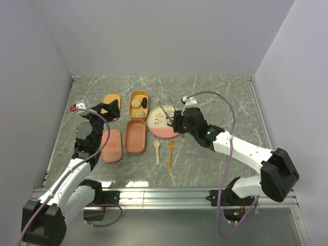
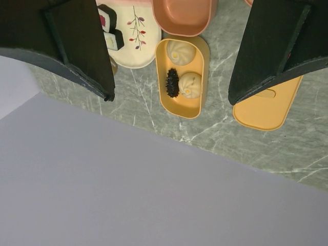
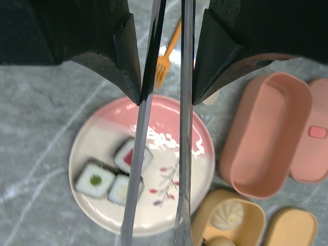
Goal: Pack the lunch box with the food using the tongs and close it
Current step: Pick up the food using the clamp
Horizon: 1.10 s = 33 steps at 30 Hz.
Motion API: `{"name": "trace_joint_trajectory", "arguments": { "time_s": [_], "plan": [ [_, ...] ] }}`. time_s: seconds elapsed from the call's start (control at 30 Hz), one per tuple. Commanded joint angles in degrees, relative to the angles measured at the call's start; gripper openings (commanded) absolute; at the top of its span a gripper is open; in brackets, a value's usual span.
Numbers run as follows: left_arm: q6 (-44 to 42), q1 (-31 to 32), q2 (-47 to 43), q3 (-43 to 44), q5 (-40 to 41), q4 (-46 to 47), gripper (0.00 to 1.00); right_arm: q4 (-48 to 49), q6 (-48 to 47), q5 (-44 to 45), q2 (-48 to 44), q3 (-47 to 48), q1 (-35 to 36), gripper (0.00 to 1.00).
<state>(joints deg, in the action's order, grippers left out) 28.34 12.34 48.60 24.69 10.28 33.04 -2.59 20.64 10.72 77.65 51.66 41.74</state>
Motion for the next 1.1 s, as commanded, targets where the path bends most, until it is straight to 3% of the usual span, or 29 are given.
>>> {"name": "trace_joint_trajectory", "arguments": {
  "time_s": [0.0,0.43,1.07],
  "plan": [
    [0.67,-0.39,0.09,0.01,-1.58,2.12,0.99,2.15,2.82,3.51,-5.73,-3.57,1.07,0.50],
    [1.10,-0.47,-1.40,-0.34,-2.02,1.94,0.99,2.32,11.70,4.05,-15.07,-16.85,3.88,0.51],
    [1.11,-0.47,-1.40,-0.43,-1.76,1.77,1.00,6.19,16.53,2.55,-12.87,-21.07,5.02,0.52]
  ]
}}
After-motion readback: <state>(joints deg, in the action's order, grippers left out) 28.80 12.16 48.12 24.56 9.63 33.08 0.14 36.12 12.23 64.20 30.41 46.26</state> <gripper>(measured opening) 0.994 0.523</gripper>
